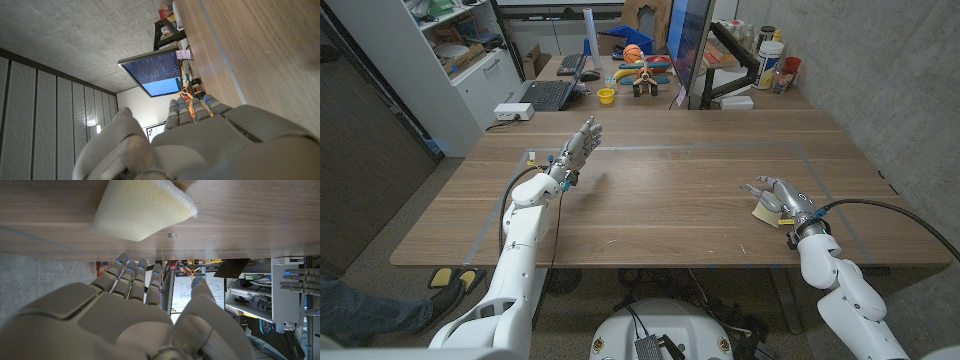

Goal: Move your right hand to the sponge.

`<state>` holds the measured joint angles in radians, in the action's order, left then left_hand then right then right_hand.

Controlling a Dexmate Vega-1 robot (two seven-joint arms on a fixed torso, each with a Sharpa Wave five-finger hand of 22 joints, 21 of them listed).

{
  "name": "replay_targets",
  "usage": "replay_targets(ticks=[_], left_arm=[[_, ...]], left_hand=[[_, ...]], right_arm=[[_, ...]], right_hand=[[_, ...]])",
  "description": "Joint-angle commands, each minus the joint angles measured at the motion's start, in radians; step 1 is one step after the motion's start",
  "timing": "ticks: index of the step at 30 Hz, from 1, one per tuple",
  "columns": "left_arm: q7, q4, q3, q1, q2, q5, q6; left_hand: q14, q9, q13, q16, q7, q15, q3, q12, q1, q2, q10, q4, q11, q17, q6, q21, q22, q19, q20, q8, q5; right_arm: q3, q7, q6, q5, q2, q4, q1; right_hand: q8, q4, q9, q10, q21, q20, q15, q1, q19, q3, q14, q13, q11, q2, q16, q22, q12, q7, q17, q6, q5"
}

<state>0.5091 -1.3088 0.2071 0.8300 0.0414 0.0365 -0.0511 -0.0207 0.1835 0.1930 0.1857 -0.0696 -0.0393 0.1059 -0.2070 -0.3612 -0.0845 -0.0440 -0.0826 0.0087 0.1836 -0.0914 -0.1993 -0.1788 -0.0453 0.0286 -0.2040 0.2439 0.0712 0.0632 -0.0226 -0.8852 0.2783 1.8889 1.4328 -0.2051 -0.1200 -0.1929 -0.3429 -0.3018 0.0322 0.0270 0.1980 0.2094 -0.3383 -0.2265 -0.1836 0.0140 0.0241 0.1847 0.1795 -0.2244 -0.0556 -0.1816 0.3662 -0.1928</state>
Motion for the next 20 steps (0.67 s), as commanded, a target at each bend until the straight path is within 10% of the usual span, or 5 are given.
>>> replay_targets(ticks=[1, 20], left_arm=[[-0.002, -0.001, 0.0, 0.001, 0.003, -0.005, 0.005], [0.003, 0.0, 0.003, -0.002, 0.009, -0.005, 0.007]], left_hand=[[0.004, 0.006, 0.002, 0.004, 0.001, 0.0, -0.004, 0.001, -0.01, 0.0, -0.002, 0.002, -0.005, 0.002, -0.01, 0.0, -0.002, -0.006, 0.002, -0.001, -0.003], [0.004, 0.006, 0.002, 0.004, 0.001, 0.001, -0.006, 0.0, -0.011, -0.002, -0.003, 0.001, -0.006, 0.002, -0.012, 0.001, -0.002, -0.009, 0.004, 0.0, -0.004]], right_arm=[[-0.018, 0.012, -0.025, -0.013, 0.009, -0.021, -0.013], [-0.044, 0.019, -0.045, -0.011, 0.019, -0.041, -0.026]], right_hand=[[0.004, -0.002, -0.002, 0.0, 0.004, -0.002, -0.001, 0.001, -0.004, 0.001, 0.006, -0.005, -0.001, 0.002, -0.001, 0.001, 0.006, -0.004, -0.002, 0.005, -0.009], [0.003, -0.002, -0.002, -0.004, 0.013, -0.003, 0.001, 0.001, -0.006, 0.001, 0.004, -0.005, -0.003, 0.004, 0.001, 0.002, 0.004, -0.008, -0.002, 0.007, -0.009]])
